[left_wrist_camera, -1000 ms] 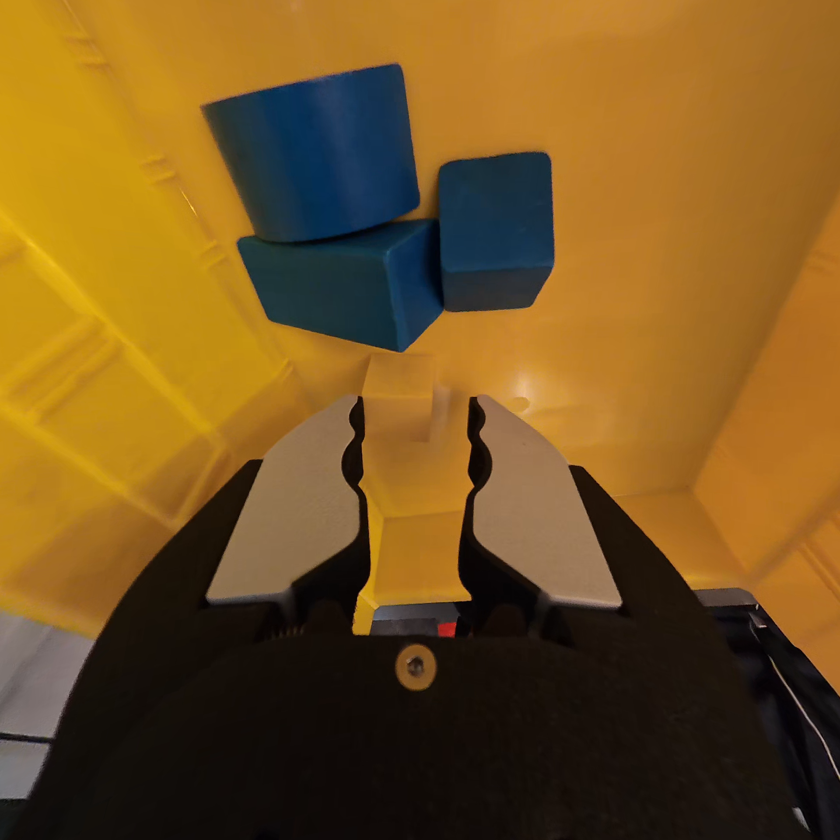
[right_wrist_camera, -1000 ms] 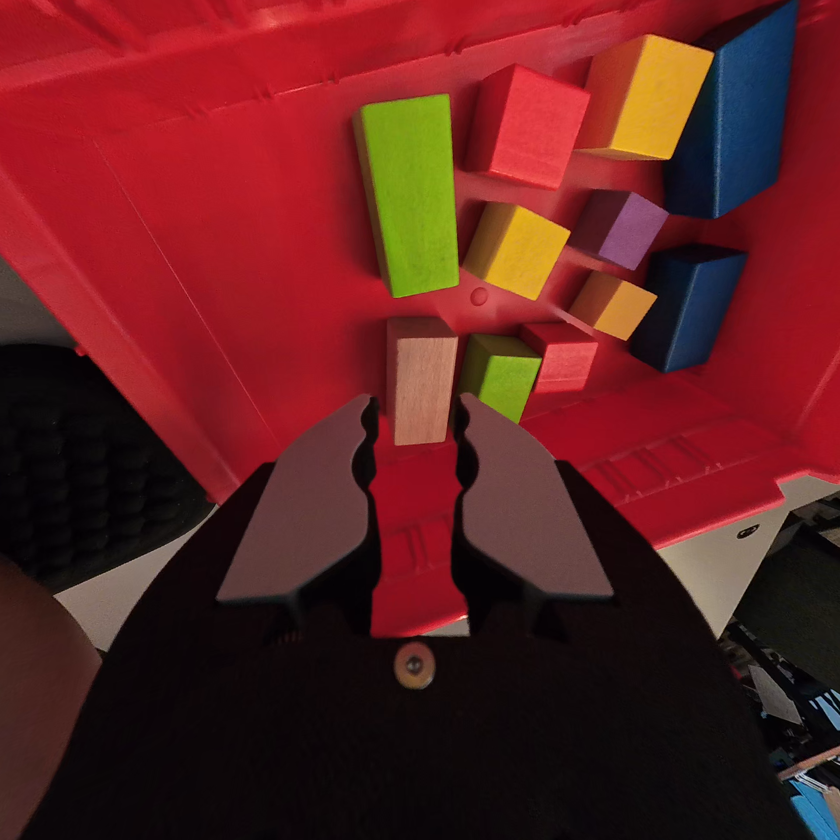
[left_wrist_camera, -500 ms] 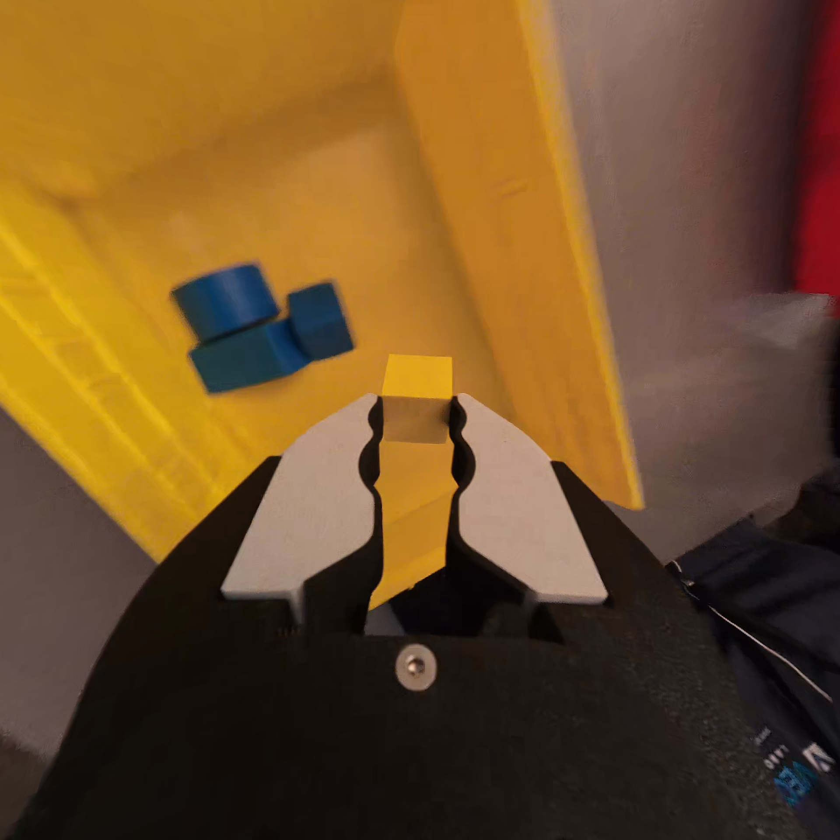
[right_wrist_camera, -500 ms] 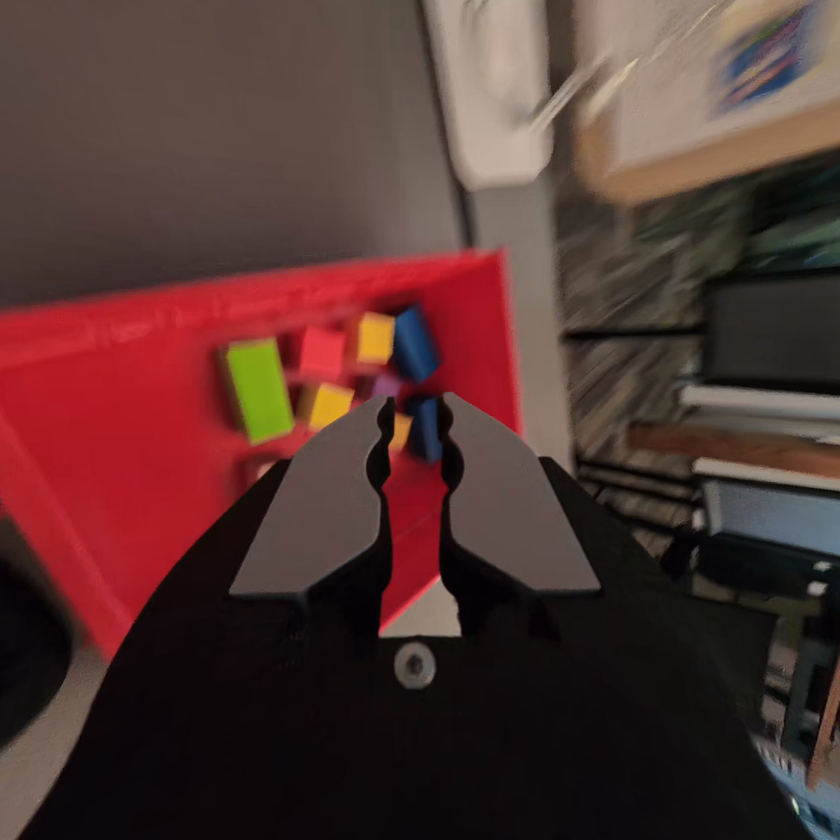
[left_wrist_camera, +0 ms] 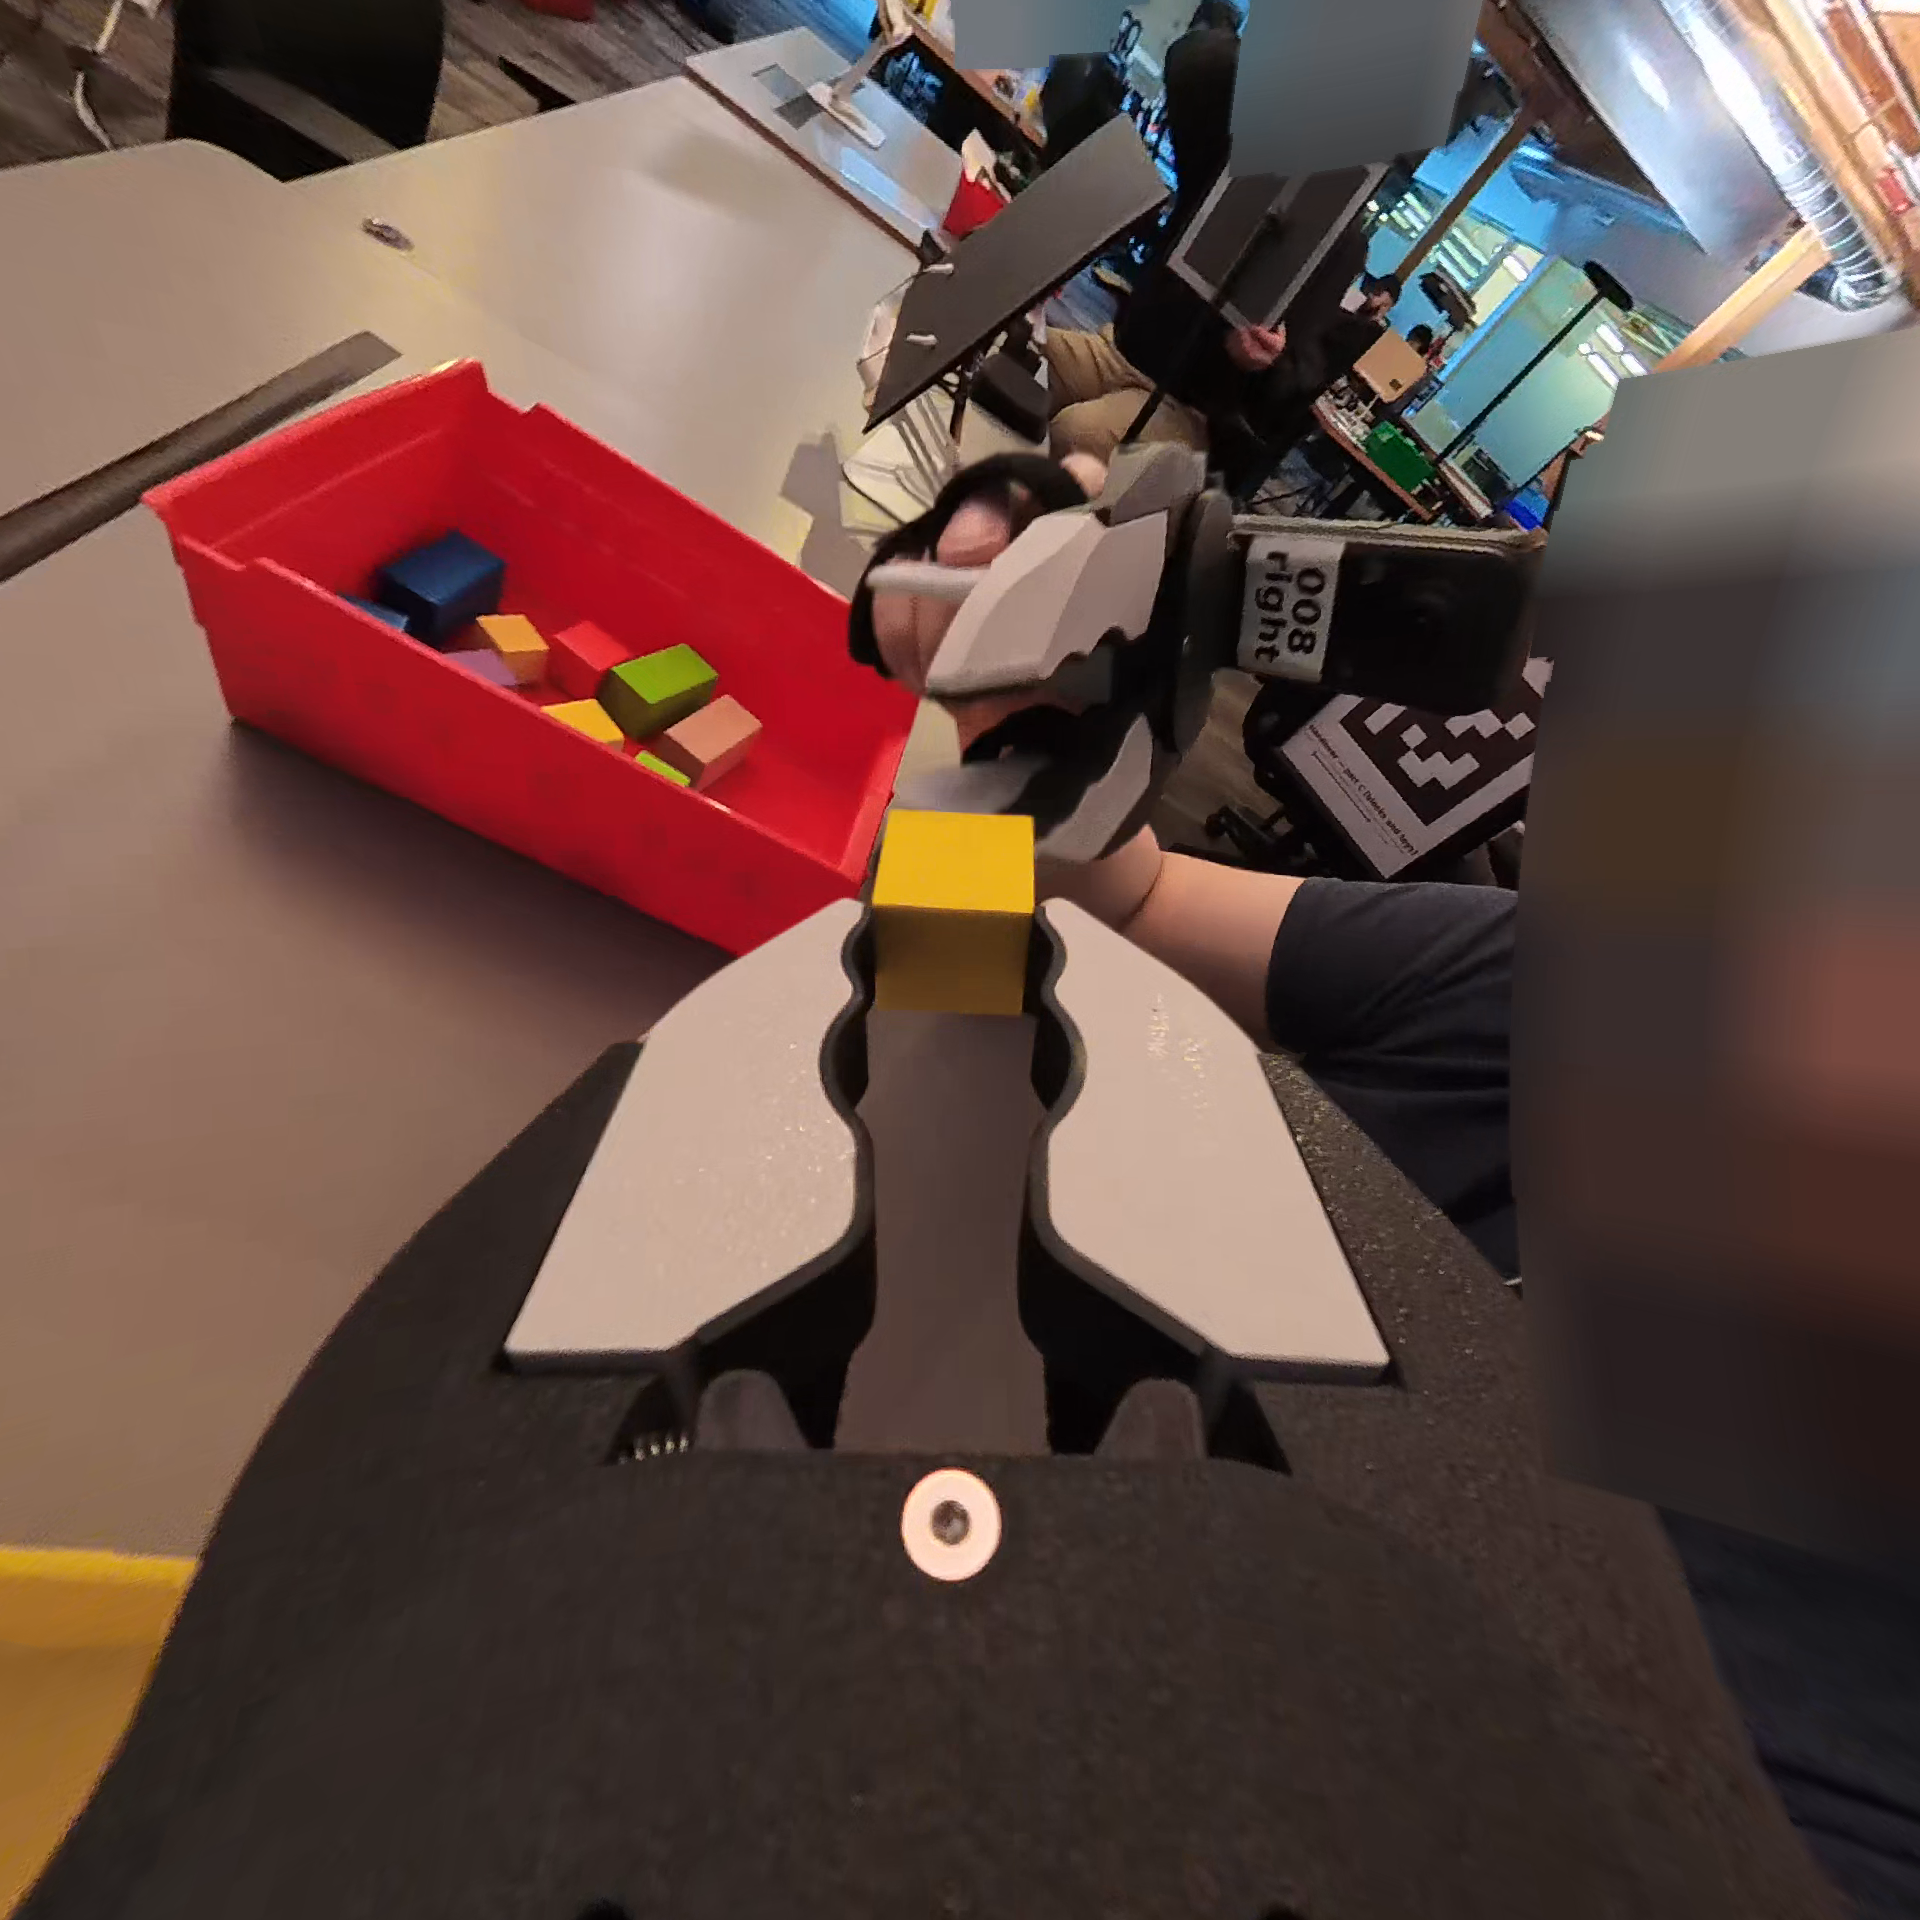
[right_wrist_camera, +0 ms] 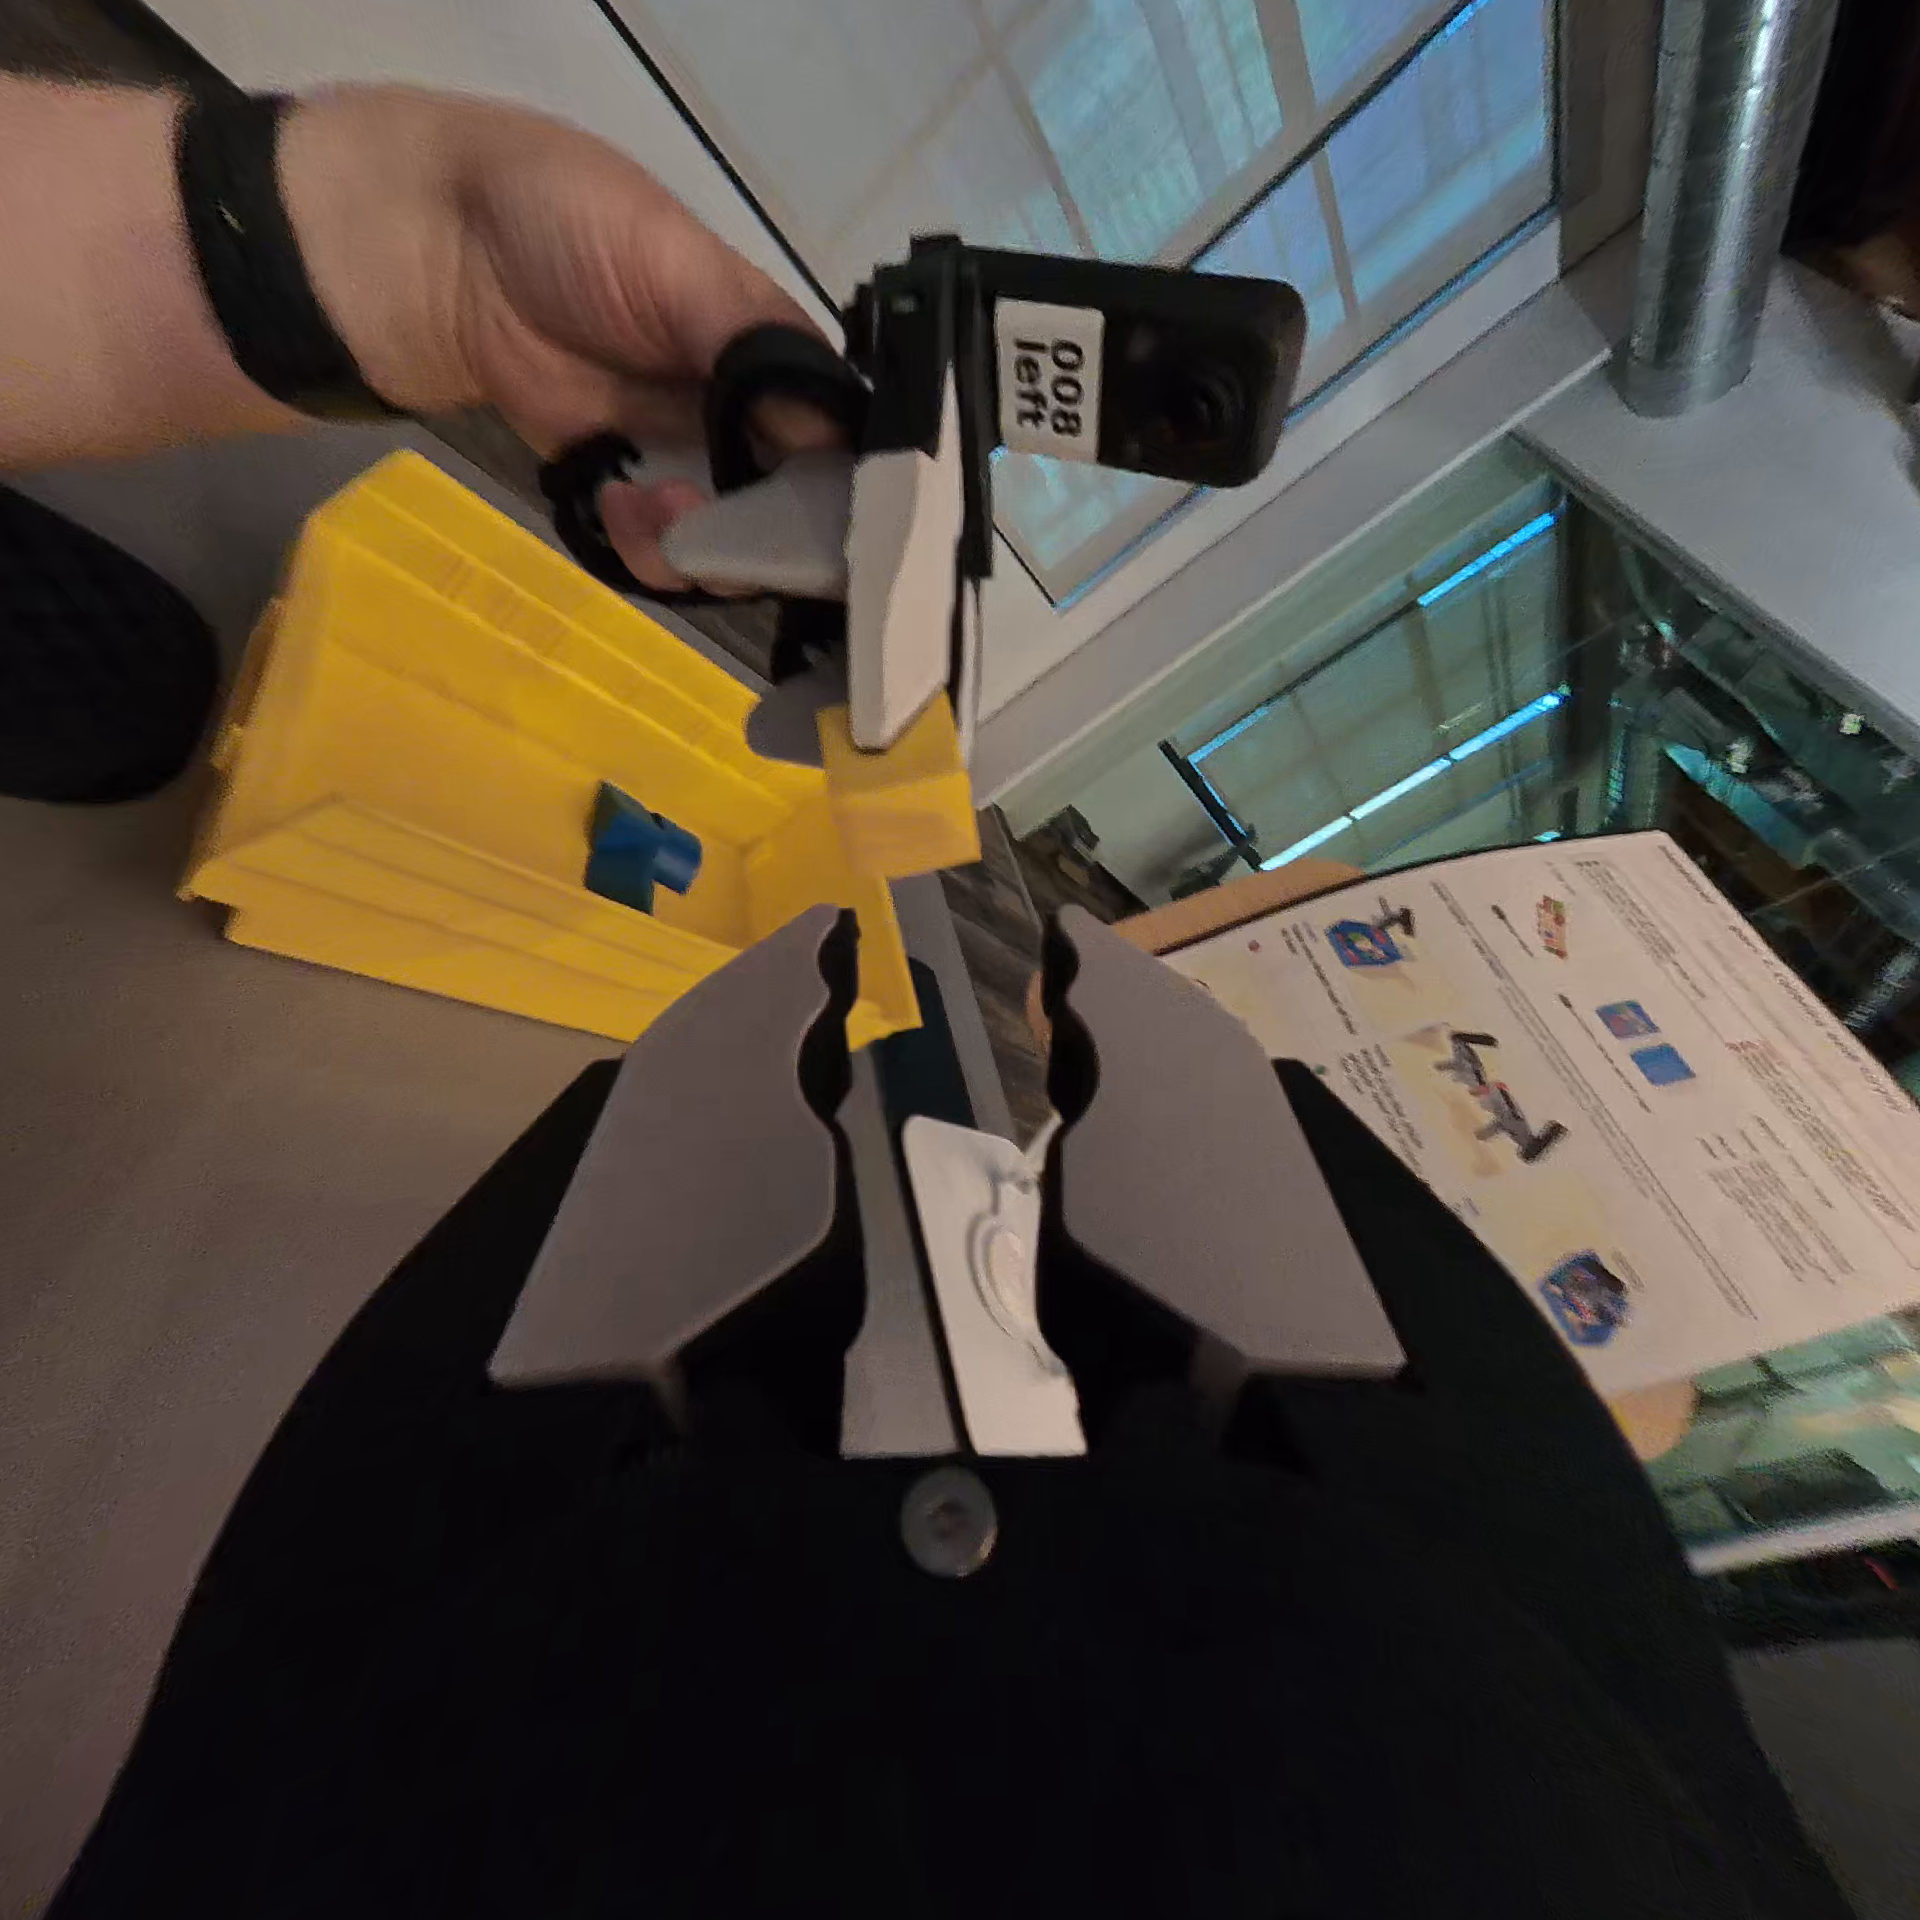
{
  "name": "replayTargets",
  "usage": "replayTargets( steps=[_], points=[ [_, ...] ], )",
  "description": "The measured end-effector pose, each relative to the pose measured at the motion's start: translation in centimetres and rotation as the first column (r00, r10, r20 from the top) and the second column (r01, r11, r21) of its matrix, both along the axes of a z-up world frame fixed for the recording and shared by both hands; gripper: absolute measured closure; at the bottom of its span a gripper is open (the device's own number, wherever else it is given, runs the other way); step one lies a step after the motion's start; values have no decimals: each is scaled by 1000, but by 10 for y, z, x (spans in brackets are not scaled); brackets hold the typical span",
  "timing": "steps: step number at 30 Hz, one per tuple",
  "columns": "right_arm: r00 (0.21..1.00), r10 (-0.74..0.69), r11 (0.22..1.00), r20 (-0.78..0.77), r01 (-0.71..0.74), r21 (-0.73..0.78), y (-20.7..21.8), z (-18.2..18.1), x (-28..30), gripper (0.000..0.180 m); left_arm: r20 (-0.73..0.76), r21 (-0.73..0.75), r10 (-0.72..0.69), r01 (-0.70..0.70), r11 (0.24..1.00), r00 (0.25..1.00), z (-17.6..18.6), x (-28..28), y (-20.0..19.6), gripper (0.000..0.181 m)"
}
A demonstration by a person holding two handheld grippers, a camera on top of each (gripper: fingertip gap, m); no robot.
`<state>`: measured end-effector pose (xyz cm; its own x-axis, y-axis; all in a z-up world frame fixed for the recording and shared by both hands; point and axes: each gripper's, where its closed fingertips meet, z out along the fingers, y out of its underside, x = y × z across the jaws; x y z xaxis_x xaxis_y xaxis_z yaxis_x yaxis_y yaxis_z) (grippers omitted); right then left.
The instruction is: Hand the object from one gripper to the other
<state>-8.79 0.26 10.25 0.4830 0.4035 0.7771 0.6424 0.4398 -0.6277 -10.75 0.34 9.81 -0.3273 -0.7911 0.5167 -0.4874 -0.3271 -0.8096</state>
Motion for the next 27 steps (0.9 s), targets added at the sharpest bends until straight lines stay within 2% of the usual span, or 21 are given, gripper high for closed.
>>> replayTargets(
  steps=[6,8,12,16,19,22,27],
  points=[
    [1000,18,1000,17,-18,18,1,-6,-13,141,16,-11,-12,13,1000,1000,0,6,-4,154],
    [1000,-11,997,2,11,81,3,1,-12,144,25,-19,-27,28,999,999,1,7,-7,154],
    [1000,-8,998,18,7,58,4,-5,-11,152,27,-26,-51,52,998,998,-1,11,-10,154],
    [1000,5,1000,-27,-6,-30,9,-10,-8,153,20,-45,-47,47,998,999,-6,14,-4,151],
    [997,-70,995,-34,68,-73,20,-15,2,153,-10,24,42,-42,999,999,-16,18,14,134],
    [989,-146,985,-36,142,-95,30,-17,12,153,-24,161,197,-190,968,980,-23,18,45,118],
    [945,-325,941,-33,320,-111,47,-17,41,153,43,388,443,-424,818,895,-17,0,94,114]
  ],
)
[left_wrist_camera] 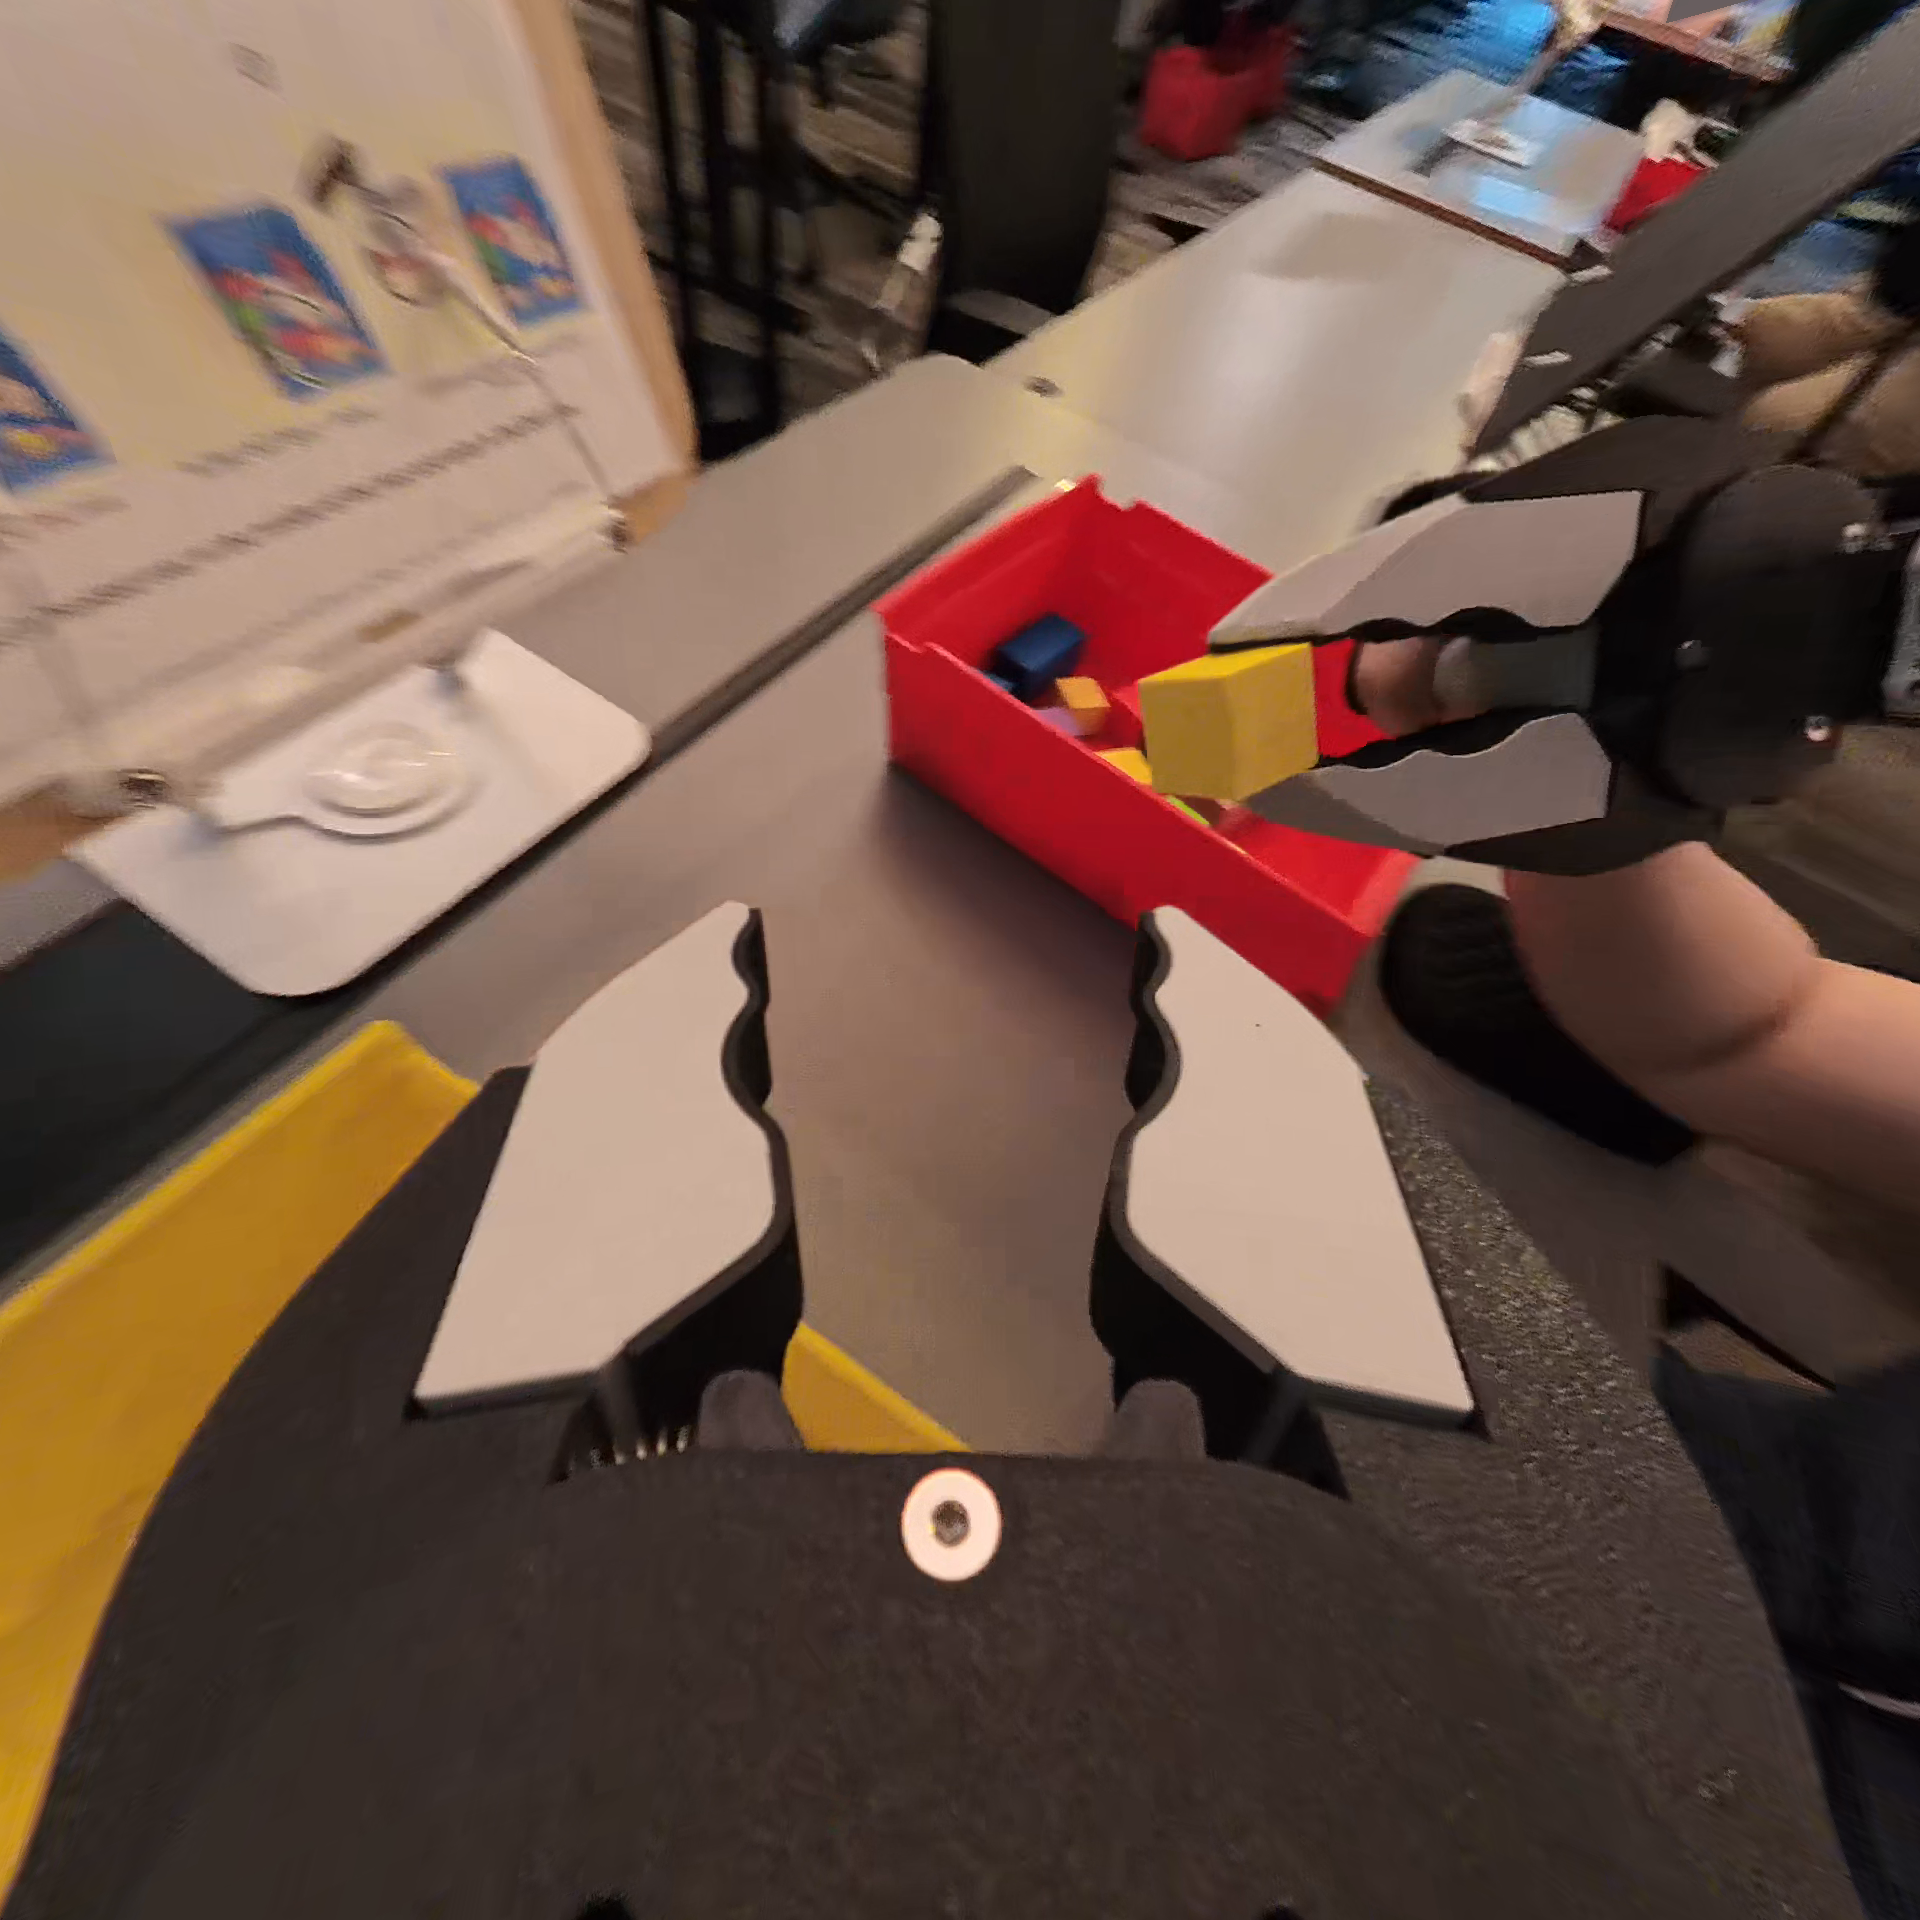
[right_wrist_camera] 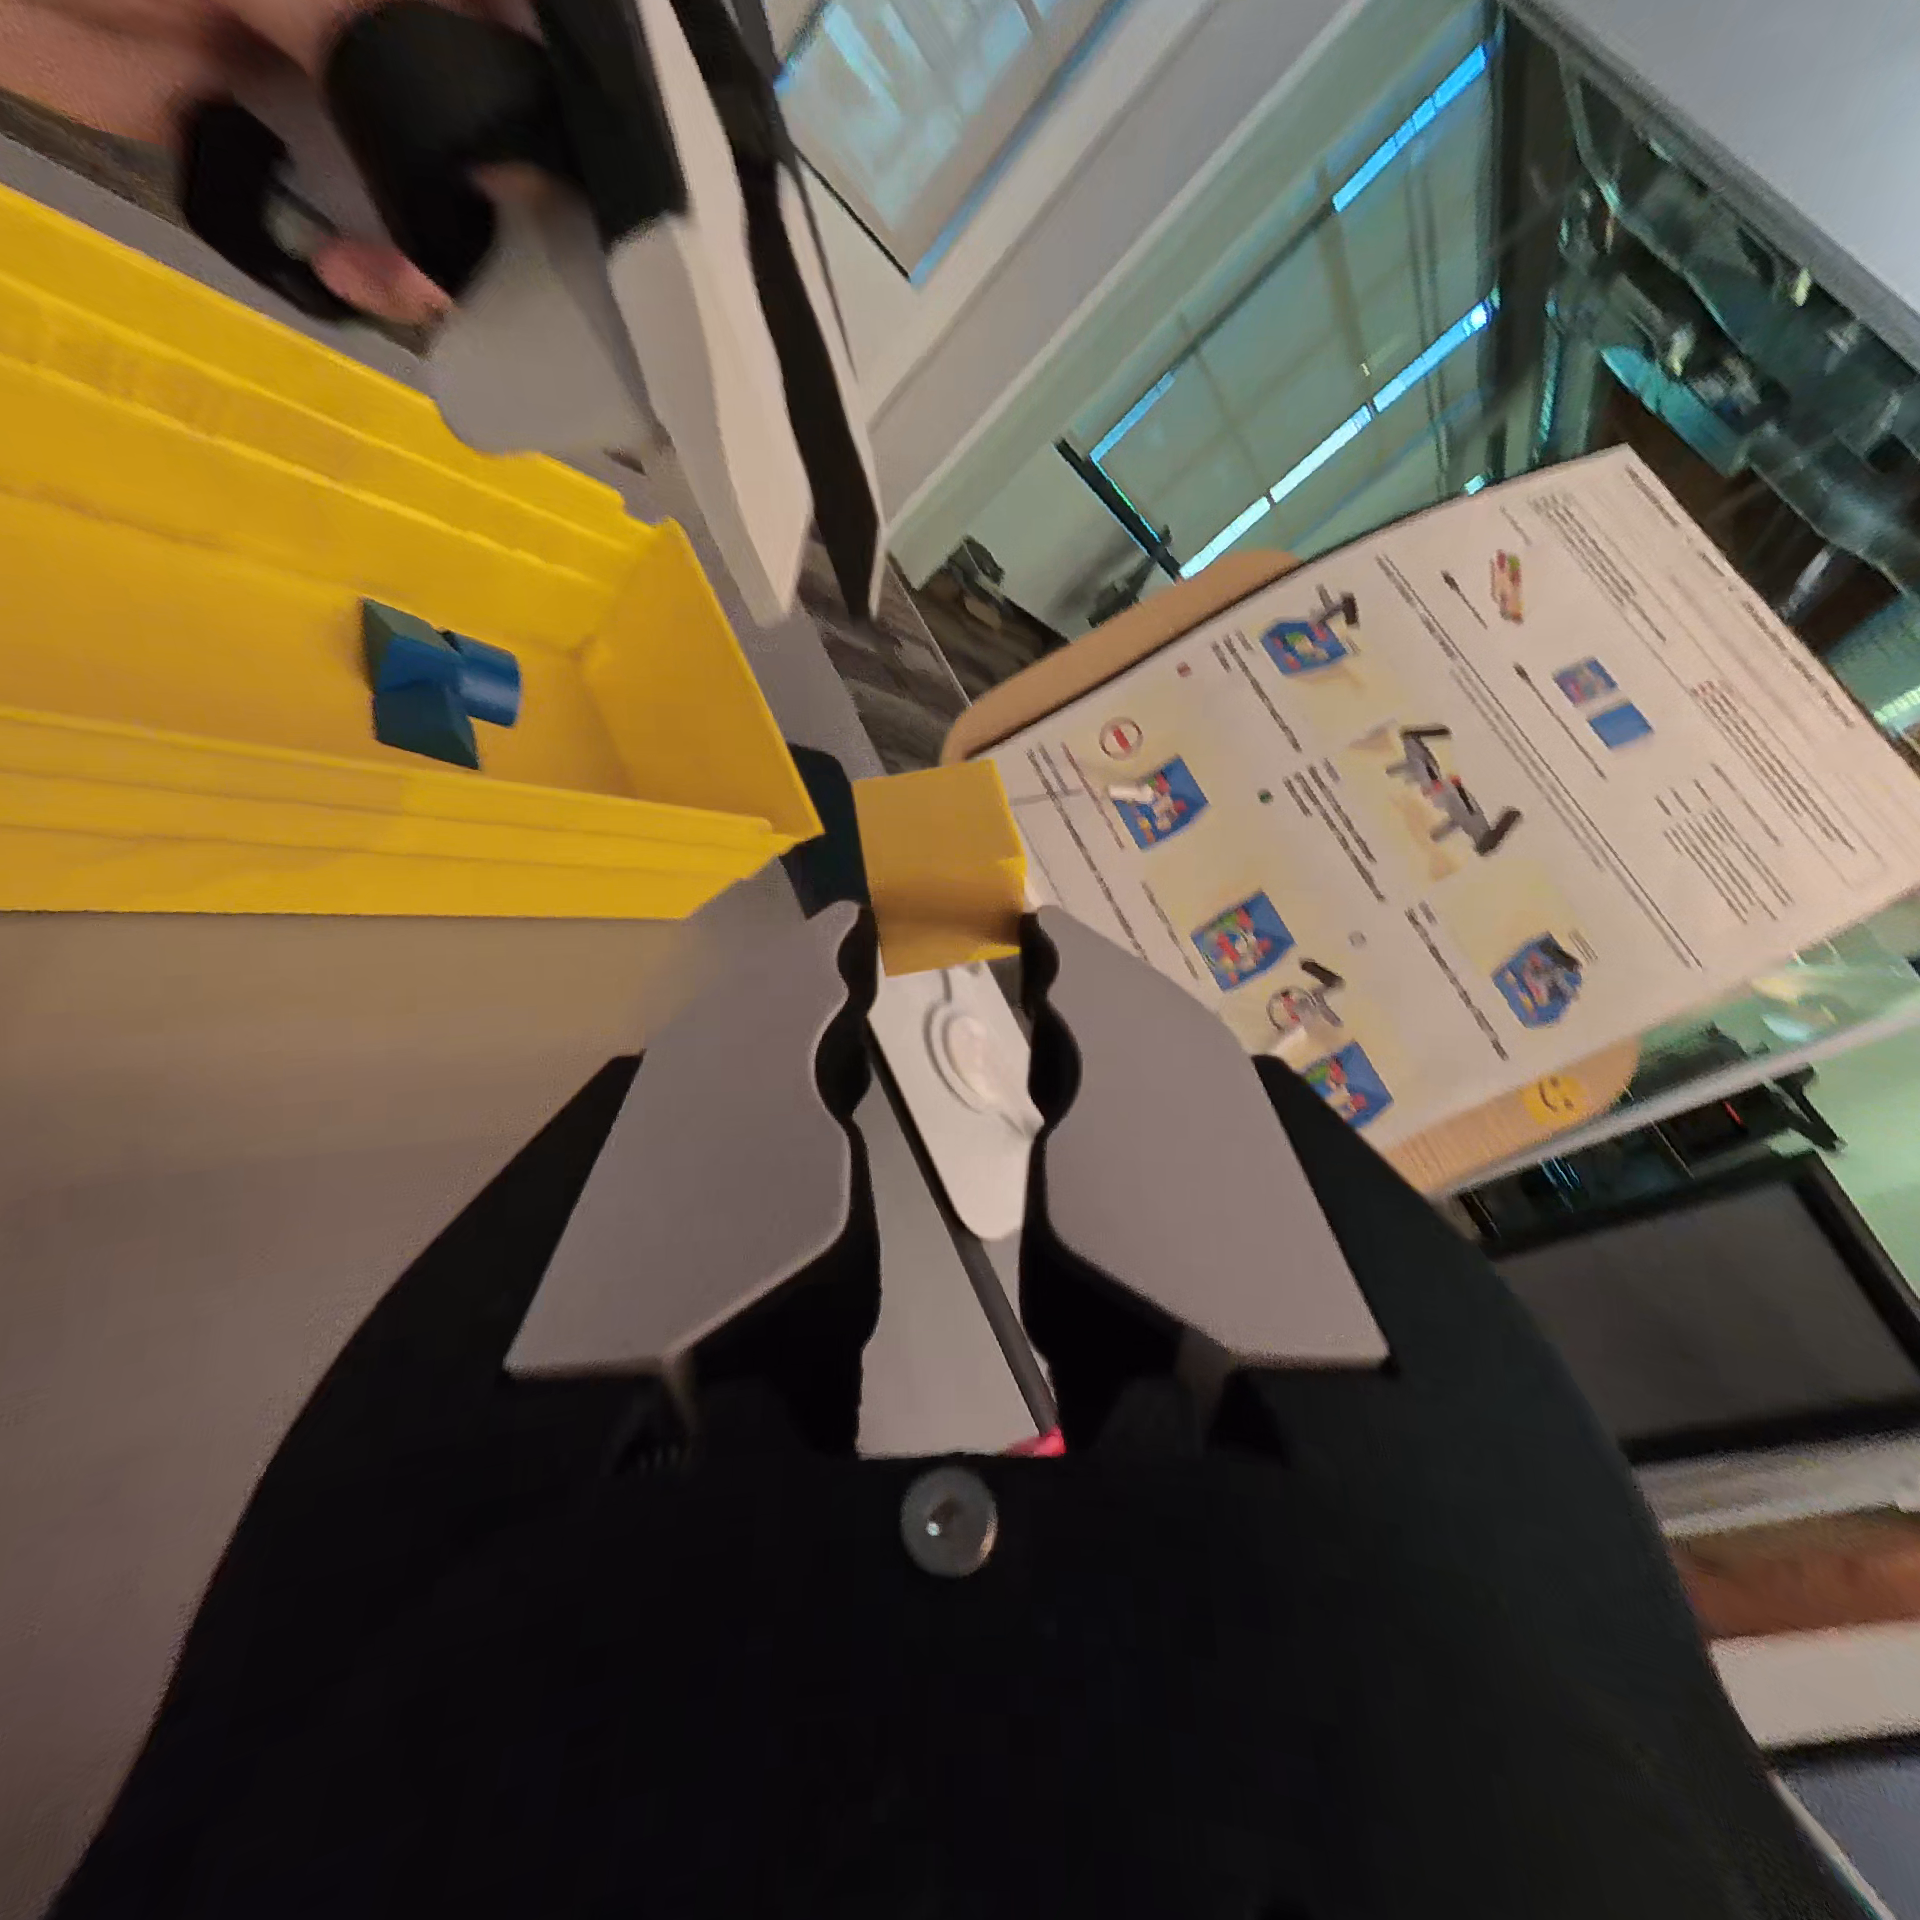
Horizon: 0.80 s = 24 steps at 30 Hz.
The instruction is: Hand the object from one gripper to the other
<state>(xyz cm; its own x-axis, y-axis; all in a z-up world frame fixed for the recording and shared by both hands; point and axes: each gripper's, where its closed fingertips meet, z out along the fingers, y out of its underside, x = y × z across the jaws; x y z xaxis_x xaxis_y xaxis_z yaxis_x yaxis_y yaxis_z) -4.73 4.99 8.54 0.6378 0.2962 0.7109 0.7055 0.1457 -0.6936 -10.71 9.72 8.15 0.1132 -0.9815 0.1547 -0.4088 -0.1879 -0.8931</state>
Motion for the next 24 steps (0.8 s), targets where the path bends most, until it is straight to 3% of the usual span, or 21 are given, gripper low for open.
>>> replayTargets(
  steps=[9,12,14,19,22,24],
  points=[
    [985,-166,983,51,169,-66,14,-13,34,152,181,100,88,-108,989,979,37,-17,15,120],
    [972,-205,963,116,222,-152,12,-24,53,152,199,149,117,-148,978,973,45,-24,16,120],
    [957,-223,919,187,270,-288,0,-39,81,152,211,139,114,-145,980,971,48,-26,13,121],
    [965,-159,650,209,262,-713,-74,-110,158,152,271,77,67,-92,993,960,58,-29,3,126],
    [962,-123,413,245,274,-868,-118,-158,189,152,294,82,47,-74,994,955,61,-31,0,135],
    [971,-112,329,211,236,-914,-129,-173,191,152,293,78,27,-52,996,956,61,-32,-3,138]
  ],
)
